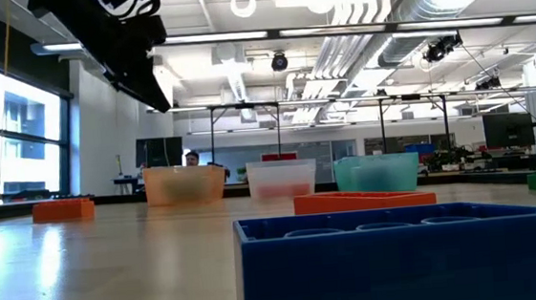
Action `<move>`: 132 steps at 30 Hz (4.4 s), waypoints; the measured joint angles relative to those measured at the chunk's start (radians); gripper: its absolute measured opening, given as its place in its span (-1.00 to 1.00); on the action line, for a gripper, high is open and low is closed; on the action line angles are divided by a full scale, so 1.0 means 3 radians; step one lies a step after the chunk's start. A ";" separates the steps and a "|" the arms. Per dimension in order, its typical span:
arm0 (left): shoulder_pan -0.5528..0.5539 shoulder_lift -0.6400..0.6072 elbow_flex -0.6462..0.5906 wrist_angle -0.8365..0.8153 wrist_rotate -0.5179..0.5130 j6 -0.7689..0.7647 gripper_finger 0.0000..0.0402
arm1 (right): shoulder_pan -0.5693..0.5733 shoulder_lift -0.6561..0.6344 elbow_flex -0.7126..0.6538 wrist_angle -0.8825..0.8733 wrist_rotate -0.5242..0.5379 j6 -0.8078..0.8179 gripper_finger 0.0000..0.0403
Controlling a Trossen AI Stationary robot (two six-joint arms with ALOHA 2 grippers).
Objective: Sort & place blocks by color
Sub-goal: Put the orange game piece into the transparent bin
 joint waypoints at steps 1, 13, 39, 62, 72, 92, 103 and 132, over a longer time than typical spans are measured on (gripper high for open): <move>-0.0015 0.0000 0.0000 -0.0004 -0.0005 0.0000 -0.18 | 0.0015 0.0060 0.0032 -0.0094 0.0008 0.0076 0.17; -0.0087 0.0002 0.0000 -0.0010 -0.0102 0.0002 -0.18 | 0.0107 0.0613 0.0061 -0.0614 -0.0051 0.0848 0.17; -0.0084 0.0004 -0.0001 -0.0009 -0.0241 0.0031 -0.18 | 0.0383 0.1162 0.0062 -0.0247 -0.0079 0.1457 0.17; -0.0084 0.0004 -0.0001 0.0000 -0.0241 0.0031 -0.18 | 0.0403 0.1501 0.0072 -0.0182 -0.0296 0.1382 -0.32; -0.0084 0.0004 -0.0001 0.0008 -0.0240 0.0030 -0.18 | 0.0400 0.1403 0.0050 -0.0174 -0.0285 0.0993 -0.45; -0.0085 0.0004 -0.0003 0.0006 -0.0049 0.0000 -0.18 | -0.0531 0.0693 0.0057 -0.0209 0.0276 -0.0979 -0.45; -0.0089 0.0004 -0.0003 0.0003 0.0120 -0.0095 -0.18 | -0.1500 0.0528 0.0061 0.0038 0.0432 -0.2190 -0.45; -0.0820 0.0004 -0.0004 -0.0320 0.0208 -0.0613 -0.18 | -0.2712 0.0994 0.0030 0.0488 -0.0032 -0.2340 -0.45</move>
